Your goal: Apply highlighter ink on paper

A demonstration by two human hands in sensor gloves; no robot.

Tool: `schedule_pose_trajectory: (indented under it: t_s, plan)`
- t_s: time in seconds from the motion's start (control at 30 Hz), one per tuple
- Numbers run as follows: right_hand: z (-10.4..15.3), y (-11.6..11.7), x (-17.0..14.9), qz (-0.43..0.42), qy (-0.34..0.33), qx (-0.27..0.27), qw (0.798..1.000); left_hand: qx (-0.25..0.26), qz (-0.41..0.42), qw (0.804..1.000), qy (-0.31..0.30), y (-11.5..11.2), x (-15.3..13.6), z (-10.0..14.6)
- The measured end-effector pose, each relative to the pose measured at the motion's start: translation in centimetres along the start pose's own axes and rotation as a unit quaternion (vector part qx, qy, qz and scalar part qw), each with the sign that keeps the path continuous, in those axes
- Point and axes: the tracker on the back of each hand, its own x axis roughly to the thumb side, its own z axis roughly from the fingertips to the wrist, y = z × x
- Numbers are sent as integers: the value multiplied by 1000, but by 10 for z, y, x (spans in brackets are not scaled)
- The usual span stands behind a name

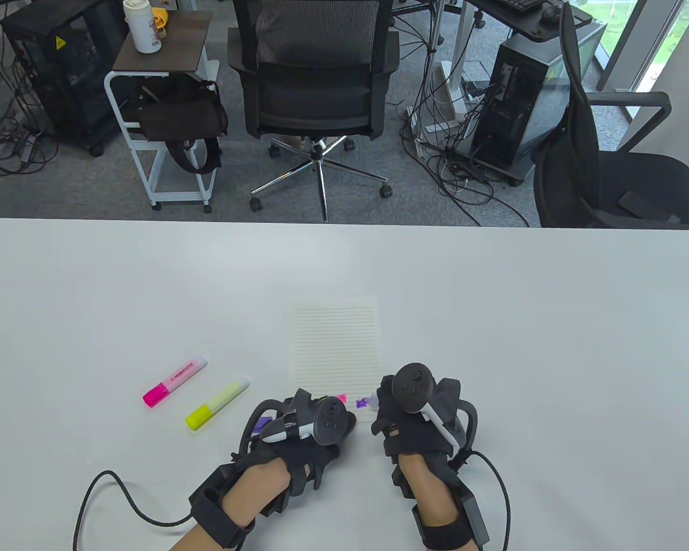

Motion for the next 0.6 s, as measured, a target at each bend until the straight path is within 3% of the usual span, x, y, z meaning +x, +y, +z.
schedule_pose_trajectory:
  t_s: [0.13, 0.4, 0.6]
  plan:
    - [0, 3, 1, -29, -22, 9, 999, 0, 1, 1000, 0, 0, 0, 0]
    - [1, 1, 0, -6, -5, 4, 1000, 0, 0, 1000, 0, 0, 0, 0]
    - [8, -7, -6, -90, -40, -51, 994, 1, 1, 1000, -1, 0, -1, 1]
